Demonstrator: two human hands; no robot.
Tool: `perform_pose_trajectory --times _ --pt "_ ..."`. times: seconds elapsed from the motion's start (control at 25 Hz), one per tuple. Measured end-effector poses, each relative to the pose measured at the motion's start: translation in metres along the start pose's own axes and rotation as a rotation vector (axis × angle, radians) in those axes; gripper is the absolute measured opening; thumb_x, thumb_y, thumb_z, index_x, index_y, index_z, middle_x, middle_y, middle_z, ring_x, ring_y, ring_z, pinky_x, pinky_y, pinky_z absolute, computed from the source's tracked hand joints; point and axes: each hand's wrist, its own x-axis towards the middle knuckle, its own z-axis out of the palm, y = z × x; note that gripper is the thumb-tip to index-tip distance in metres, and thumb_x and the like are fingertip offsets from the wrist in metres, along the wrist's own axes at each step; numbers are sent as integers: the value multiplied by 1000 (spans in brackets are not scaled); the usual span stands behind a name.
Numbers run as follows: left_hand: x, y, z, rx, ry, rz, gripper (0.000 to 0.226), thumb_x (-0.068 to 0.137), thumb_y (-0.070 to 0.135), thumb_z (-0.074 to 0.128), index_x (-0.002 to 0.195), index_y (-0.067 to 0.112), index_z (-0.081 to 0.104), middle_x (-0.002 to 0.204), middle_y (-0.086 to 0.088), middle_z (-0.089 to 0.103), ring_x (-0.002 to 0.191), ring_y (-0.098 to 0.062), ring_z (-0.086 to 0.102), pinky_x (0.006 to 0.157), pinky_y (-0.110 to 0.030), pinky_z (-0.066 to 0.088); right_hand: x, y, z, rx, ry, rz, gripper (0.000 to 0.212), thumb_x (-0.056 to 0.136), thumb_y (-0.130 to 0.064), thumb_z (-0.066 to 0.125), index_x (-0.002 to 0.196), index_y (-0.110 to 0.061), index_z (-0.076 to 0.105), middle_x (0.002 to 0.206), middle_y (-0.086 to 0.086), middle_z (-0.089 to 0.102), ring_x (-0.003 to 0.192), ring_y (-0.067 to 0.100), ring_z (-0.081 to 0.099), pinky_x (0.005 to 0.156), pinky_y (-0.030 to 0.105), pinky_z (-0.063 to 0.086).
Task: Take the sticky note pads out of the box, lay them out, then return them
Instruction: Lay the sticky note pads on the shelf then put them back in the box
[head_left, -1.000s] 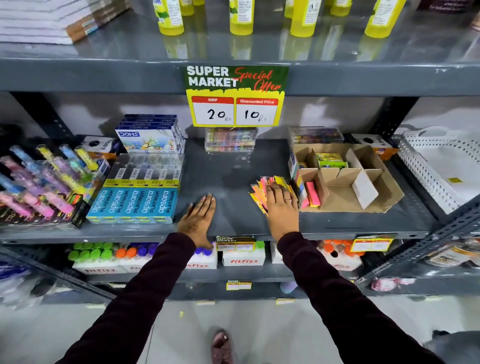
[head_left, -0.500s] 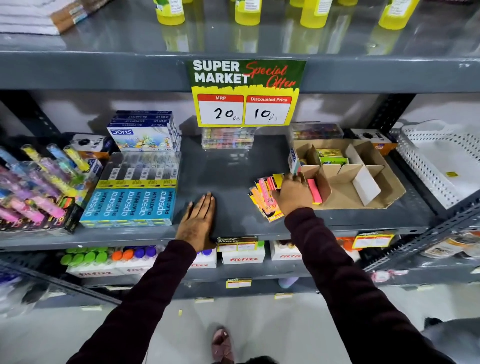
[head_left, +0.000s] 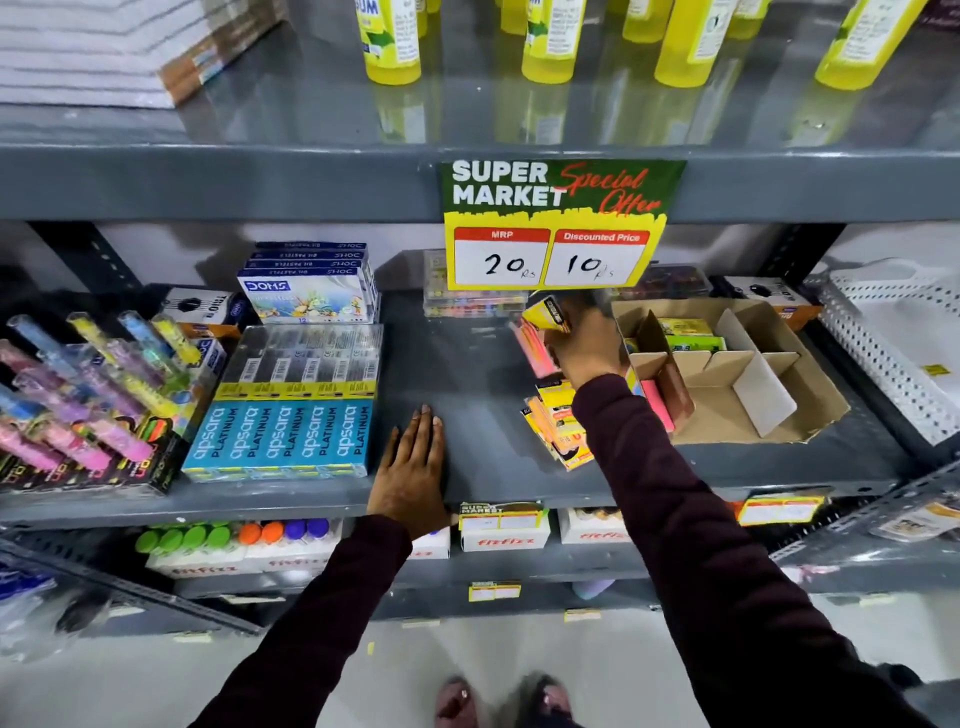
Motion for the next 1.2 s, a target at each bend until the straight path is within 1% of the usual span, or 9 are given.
perform_pose_trajectory --times 0.08,0.2,0.4,0.56,0.68,0.76,0.88,1.04,1.2 --pt "1 -1 1 -9 16 3 115 48 53 73 137 -4 28 146 -24 29 133 -36 30 107 -53 27 16 -8 11 -145 6 -34 28 93 -12 52 117 0 62 119 28 64 112 43 59 92 46 48" --pt "0 0 0 -18 4 -2 120 43 60 66 136 -4 28 144 -24 33 132 -36 34 104 -55 30 25 0 34 -323 -124 -52 31 95 0 39 120 5 57 126 28 59 118 41 55 97 46 46" --pt "0 0 -3 -46 -3 -33 123 39 59 70 137 -2 29 145 -23 33 131 -34 35 105 -54 29 32 12 47 -280 -374 2 39 89 -16 60 127 -7 56 134 20 56 124 36 53 102 40 45" --pt "0 -1 -4 -45 -11 -26 125 38 58 73 138 -2 27 146 -24 30 132 -35 32 106 -53 27 33 23 28 -236 -342 -24 31 87 -17 59 114 -2 64 125 21 63 116 36 59 93 36 50" --pt "0 0 -4 -46 -13 -35 128 37 55 78 139 -2 25 148 -23 27 134 -35 29 108 -52 26 11 44 20 -331 -371 -37 52 80 -41 67 117 -5 59 122 19 64 114 35 59 93 38 49" --pt "-1 1 -4 -40 -15 -35 130 36 53 80 139 -2 24 148 -23 26 135 -34 27 109 -52 26 -3 52 24 -402 -405 -42 65 73 -47 72 121 -7 54 126 18 59 119 35 53 99 40 46" --pt "-1 2 -5 -25 -28 -38 130 37 53 81 140 -2 24 149 -23 24 136 -34 25 110 -51 22 -5 55 26 -412 -409 -80 68 74 -47 71 126 -7 51 130 16 56 124 35 47 104 43 42" --pt "-1 2 -6 -16 -32 -45 131 37 52 82 140 -2 23 149 -23 24 136 -34 24 111 -50 20 4 59 12 -473 -546 -152 68 72 -31 78 129 -6 49 133 15 58 121 33 54 104 40 45" --pt "-1 3 -6 -15 -49 -61 133 36 52 82 141 -2 21 149 -23 23 136 -34 24 111 -50 21 5 58 8 -544 -455 -159 66 65 -28 82 123 -10 55 130 11 57 124 34 49 105 42 42"
